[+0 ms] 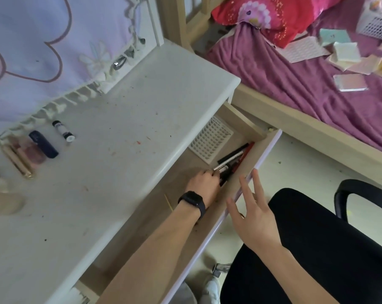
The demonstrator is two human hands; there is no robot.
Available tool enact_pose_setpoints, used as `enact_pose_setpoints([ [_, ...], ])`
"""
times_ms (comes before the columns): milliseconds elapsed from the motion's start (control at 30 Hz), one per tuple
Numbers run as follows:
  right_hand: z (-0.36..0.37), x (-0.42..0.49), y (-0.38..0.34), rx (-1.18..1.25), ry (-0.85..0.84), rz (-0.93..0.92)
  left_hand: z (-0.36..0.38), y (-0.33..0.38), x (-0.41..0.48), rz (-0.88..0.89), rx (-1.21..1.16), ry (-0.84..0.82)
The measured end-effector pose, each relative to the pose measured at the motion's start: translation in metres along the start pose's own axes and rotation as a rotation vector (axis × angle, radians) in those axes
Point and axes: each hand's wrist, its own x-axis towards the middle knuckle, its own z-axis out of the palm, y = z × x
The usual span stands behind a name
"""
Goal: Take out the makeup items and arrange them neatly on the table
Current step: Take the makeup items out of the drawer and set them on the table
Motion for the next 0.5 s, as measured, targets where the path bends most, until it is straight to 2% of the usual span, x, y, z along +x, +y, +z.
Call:
enact_pose_setpoints([
  [67,0.000,0.000,-0.001,-0.010,-0.005,0.000,-0.005,-0.007,-0.007,-0.070,-0.244,0.014],
  [200,-0.009,0.002,-0.008,-0.028,-0.061,0.044,-0.028,-0.014,-0.034,-0.260,-0.881,0.023],
  [300,-0.023,0.006,-0.024,-0.015,0.001,0.084,-0.050,-0.011,-0.059,-0.312,-1.367,-0.089],
  [367,-0.032,0.009,-0.039,0.081,0.038,0.127,-0.065,-0.012,-0.074,-0.316,-1.490,-0.136],
  [500,-0.046,0.018,-0.082,0.535,-0.142,0.311,-0.087,-0.022,-0.094,-0.249,-1.491,-0.186],
])
